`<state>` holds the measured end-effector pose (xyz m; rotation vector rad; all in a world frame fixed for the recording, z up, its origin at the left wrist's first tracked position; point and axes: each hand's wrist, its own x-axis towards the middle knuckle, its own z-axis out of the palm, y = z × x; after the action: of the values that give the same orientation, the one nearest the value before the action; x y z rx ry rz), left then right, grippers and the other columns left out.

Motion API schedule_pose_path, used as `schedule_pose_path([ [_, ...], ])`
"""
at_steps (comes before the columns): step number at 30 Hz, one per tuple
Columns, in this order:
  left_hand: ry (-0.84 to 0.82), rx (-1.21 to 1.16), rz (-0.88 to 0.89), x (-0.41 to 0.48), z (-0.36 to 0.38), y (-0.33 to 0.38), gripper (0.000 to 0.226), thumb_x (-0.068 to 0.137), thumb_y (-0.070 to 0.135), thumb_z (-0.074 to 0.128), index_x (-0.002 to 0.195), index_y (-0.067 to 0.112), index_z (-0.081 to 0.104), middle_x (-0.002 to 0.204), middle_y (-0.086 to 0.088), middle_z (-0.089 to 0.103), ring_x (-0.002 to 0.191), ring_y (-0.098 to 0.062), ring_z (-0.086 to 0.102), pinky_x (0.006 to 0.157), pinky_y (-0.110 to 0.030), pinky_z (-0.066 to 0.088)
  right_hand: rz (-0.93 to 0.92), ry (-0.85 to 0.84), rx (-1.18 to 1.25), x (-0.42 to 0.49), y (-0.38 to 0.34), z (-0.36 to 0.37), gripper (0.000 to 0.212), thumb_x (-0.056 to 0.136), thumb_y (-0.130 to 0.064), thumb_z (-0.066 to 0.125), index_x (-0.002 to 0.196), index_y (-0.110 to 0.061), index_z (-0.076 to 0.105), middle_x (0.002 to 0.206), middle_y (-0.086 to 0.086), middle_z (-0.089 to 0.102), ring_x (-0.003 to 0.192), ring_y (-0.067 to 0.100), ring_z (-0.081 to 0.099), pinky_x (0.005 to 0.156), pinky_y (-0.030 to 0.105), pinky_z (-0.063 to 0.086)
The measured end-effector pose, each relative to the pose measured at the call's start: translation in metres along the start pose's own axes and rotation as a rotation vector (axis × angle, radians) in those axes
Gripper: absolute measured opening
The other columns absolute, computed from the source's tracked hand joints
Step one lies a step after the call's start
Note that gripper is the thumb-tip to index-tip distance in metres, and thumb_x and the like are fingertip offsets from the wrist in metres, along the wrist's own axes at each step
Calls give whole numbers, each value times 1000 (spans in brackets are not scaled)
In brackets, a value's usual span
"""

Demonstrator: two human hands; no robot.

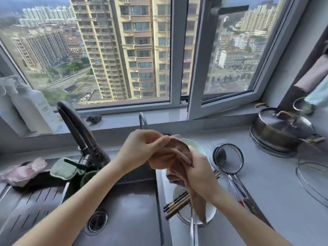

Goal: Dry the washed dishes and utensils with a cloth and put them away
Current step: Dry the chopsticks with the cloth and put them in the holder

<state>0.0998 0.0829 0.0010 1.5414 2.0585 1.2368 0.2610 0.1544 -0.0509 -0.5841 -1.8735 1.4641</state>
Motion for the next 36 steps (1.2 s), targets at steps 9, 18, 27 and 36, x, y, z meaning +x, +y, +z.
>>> schedule_pose_path([
  [9,-89,246,-232,9,114,-52,26,91,32,55,95,10,69,88,-5,72,80,-21,66,73,-30,52,267,182,-597,-32,35,-119,17,84,-13,60,92,-29,60,82,-10,69,79,7,63,67,11,44],
  [18,-562,687,-124,-39,167,-74,40,79,52,55,95,16,57,91,-3,54,91,-24,56,72,-31,45,456,320,-223,-63,53,-151,45,85,-3,67,120,-24,49,107,-3,67,94,1,65,82,16,50],
  [27,-364,520,-254,-50,171,-91,39,93,43,45,115,14,60,108,-4,65,106,-25,57,90,-33,43,554,280,29,-82,70,-150,53,81,-11,73,111,-49,51,94,0,75,90,16,72,76,31,55],
  [36,-538,583,-244,-30,172,-86,23,89,32,55,92,14,68,88,-4,69,83,-23,60,70,-28,44,559,281,75,-84,81,-138,52,83,-3,70,106,-47,53,108,1,71,98,14,69,84,32,54],
])
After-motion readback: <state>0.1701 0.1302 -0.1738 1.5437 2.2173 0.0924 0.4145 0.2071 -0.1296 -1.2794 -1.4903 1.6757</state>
